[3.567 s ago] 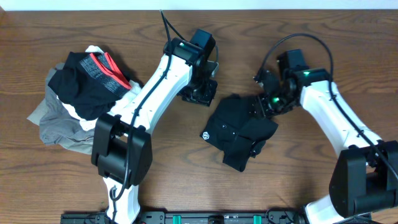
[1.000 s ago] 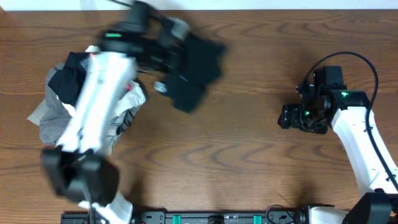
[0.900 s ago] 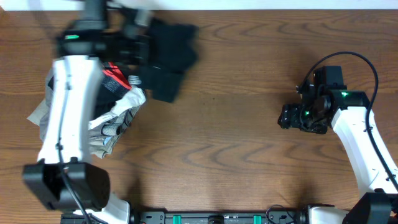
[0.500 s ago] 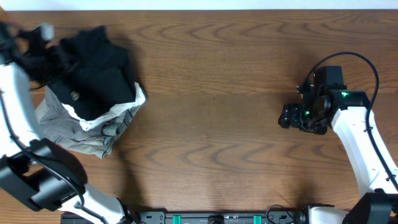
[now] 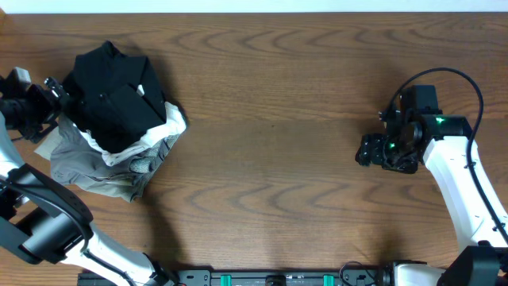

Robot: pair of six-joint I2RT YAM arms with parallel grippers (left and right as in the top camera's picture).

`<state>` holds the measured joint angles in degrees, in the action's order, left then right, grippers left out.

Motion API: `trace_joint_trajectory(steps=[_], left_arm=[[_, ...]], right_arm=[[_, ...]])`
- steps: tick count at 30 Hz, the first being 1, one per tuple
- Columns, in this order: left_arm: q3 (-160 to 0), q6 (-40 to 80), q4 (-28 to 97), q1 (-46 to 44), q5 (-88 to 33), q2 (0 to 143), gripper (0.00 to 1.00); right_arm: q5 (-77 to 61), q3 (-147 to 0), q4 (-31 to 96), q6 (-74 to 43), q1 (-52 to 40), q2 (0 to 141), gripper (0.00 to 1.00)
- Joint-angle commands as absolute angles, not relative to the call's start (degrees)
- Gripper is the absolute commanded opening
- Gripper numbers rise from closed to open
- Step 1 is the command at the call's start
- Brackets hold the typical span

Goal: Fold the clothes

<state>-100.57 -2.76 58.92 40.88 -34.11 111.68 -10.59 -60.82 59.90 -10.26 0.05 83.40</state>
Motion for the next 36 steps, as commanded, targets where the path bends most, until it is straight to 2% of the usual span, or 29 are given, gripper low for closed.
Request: trace_joint_trajectory(steps=[1, 3, 5, 9, 15, 17, 19, 21, 23, 29, 36], left_arm=[[-100.90, -1.93, 59.48, 41.32, -36.29, 105.41, 0.98], [-100.90, -4.67, 60.18, 40.53, -42.06, 102.13, 1.00], [-100.90, -8.49, 61.56, 38.46, -47.29, 98.35, 0.91], [-100.90, -17.91, 68.84, 29.65, -44.73, 90.02, 0.86], [-100.86, -19.88, 74.19, 5.56, -23.42, 76.49, 0.88], [-100.84, -17.06, 75.09, -1.58, -15.42, 73.06, 0.88], [-100.79, -12.10, 76.75, -7.66, -7.88, 70.28, 0.88], [-100.40, -8.05, 78.83, -11.53, -3.60, 68.40, 0.89], [-99.74, -5.56, 81.01, -13.74, -2.22, 67.18, 1.00], [-97.58, -4.82, 86.39, -14.59, -2.28, 66.83, 0.98], [-97.56, -4.82, 86.21, -14.59, -2.31, 68.34, 0.98]], right_arm=[[-10.94, -61.82, 60.31, -11.09, 0.58, 82.70, 0.74], [-11.05, -62.17, 60.14, -11.11, 0.60, 82.54, 0.75], [-12.10, -62.94, 59.40, -11.03, 0.60, 81.82, 0.77], [-15.42, -65.52, 57.14, -10.61, 0.58, 78.15, 0.81], [-16.53, -70.70, 55.92, -9.96, 0.58, 67.94, 0.86], [-16.53, -71.70, 55.83, -9.02, 0.58, 64.49, 0.90], [-16.53, -71.94, 55.27, -8.67, 0.58, 60.45, 0.99], [-16.53, -71.94, 55.18, -8.69, 0.58, 57.63, 0.99], [-16.53, -71.94, 55.31, -8.69, 0.58, 54.96, 0.99], [-16.56, -71.94, 56.36, -8.71, 0.58, 49.76, 0.99], [-16.53, -71.94, 60.64, -8.71, 0.58, 48.42, 0.99]])
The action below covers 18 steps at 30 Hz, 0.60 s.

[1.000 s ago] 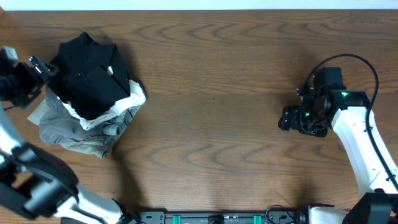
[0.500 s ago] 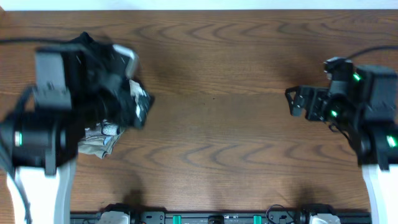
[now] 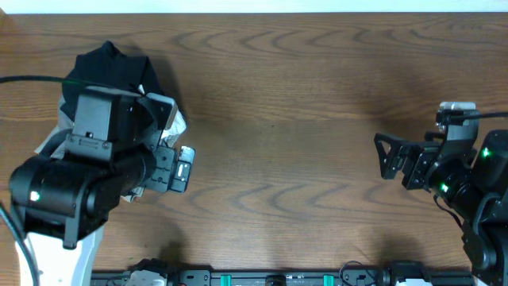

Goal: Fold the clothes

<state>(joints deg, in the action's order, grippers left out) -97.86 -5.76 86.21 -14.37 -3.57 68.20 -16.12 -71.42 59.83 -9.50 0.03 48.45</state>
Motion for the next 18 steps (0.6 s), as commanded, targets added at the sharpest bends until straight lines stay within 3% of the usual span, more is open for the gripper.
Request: trace_joint_trajectory(steps=[1, 18], left_arm=[[-97.56, -4.82, 86.30, -14.59, -2.31, 68.49, 0.98], [-97.56, -4.82, 86.30, -14.59, -2.31, 68.58, 0.98]], right_arm=[[-16.51, -71.92, 61.19, -8.71, 0.58, 48.45, 0.99], [-14.98, -68.01, 63.88, -7.29, -2.55, 38.46, 0.99]])
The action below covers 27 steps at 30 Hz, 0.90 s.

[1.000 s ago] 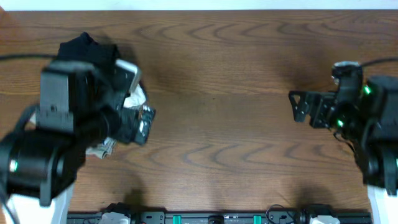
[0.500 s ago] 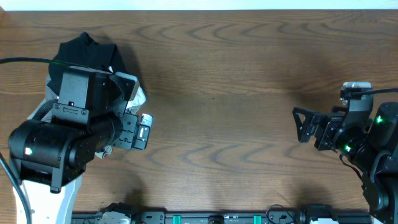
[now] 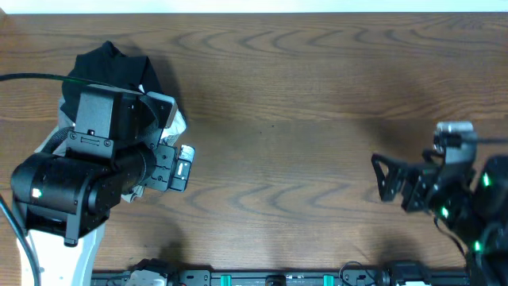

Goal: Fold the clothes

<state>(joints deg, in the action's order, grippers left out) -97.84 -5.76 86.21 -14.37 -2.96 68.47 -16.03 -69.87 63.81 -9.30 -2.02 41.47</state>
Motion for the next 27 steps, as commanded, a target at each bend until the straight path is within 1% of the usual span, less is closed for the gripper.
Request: trace_joint_trajectory(steps=[1, 5, 8, 10, 18, 23, 27], left_arm=[[-97.56, -4.82, 86.30, -14.59, -2.31, 68.58, 0.98], [-97.56, -4.82, 86.30, -14.59, -2.31, 68.58, 0.98], [-97.56, -4.82, 86.30, -14.59, -2.31, 68.58, 0.98], [-97.56, -4.82, 86.30, -14.59, -2.31, 68.58, 0.98], [-97.56, -4.82, 86.30, -14.59, -2.31, 68.58, 0.98], [-97.56, -4.82, 86.30, -14.59, -2.31, 68.58, 0.98], [-97.56, -4.82, 86.30, -14.59, -2.31, 68.58, 0.98]], right_arm=[[-12.86, -66.30, 63.35, -5.91, -2.15, 35.97, 0.99], [-8.32, -58.30, 55.64, -5.61, -0.69, 28.53, 0.99], [-7.38, -47.88, 47.51, -5.48, -0.10, 21.58, 0.99], [-7.40, -41.91, 44.60, -5.50, -0.10, 17.87, 0.99], [-7.97, -22.41, 36.49, -8.99, -0.03, 5.58, 0.99], [-9.19, -14.66, 32.47, -9.43, -0.03, 0.16, 0.99], [-9.54, -10.92, 31.00, -10.94, -0.05, 0.32, 0.99]])
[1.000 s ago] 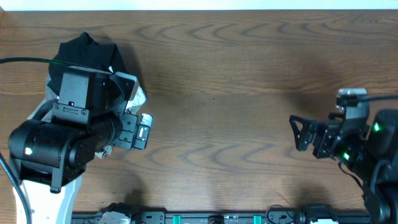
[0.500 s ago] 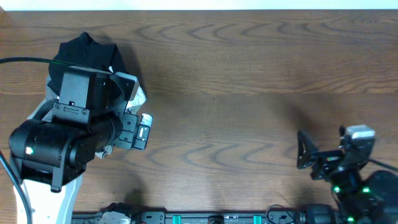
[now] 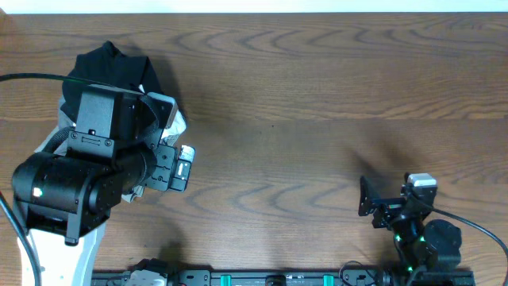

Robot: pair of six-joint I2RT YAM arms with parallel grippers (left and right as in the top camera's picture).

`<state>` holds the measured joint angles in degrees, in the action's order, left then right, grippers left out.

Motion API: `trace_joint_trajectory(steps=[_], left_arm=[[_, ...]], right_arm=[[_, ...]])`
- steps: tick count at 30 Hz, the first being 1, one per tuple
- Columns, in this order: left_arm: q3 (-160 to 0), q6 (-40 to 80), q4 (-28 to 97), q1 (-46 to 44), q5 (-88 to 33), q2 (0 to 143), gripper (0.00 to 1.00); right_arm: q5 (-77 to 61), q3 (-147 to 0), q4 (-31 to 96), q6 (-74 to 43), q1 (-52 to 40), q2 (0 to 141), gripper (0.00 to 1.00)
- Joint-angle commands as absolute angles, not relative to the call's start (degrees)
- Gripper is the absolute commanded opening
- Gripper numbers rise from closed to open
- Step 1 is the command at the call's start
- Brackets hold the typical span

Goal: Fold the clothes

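Observation:
A pile of clothes lies at the table's far left. A black garment [image 3: 119, 63] tops it, and a strip of white cloth [image 3: 179, 122] shows at its right edge. My left arm [image 3: 79, 183] is raised close under the camera and hides most of the pile. Its gripper [image 3: 179, 168] points right at the pile's right edge, but its jaws cannot be made out. My right gripper [image 3: 367, 199] sits low at the front right, pointing left over bare wood, far from the clothes. Whether it is open cannot be told from this view.
The brown wooden table [image 3: 286, 103] stretches from the pile to the right edge. The arms' bases and a black rail [image 3: 278, 278] line the front edge.
My right arm has drawn back toward the front edge, its gripper now lower and slightly further left. The left arm and the clothes pile look unchanged.
At first my left gripper was at the pile's far left side and my right gripper hovered mid-right. Then the left arm rose over the pile and the right arm swung toward the right edge. The right arm has since pulled back to the front. The pile looks unmoved.

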<state>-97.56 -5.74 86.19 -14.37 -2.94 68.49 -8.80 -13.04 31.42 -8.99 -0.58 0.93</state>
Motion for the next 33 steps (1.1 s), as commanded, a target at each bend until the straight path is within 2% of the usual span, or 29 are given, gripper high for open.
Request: trace_joint_trajectory(steps=[1, 33], left_arm=[[-97.56, -4.82, 86.30, -14.59, -2.31, 68.58, 0.98], [-97.56, -4.82, 86.30, -14.59, -2.31, 68.58, 0.98]], right_arm=[[-9.63, -10.00, 30.98, -10.96, -0.05, 0.32, 1.00], [-9.65, -8.12, 29.41, -11.11, -0.05, 0.38, 0.99]])
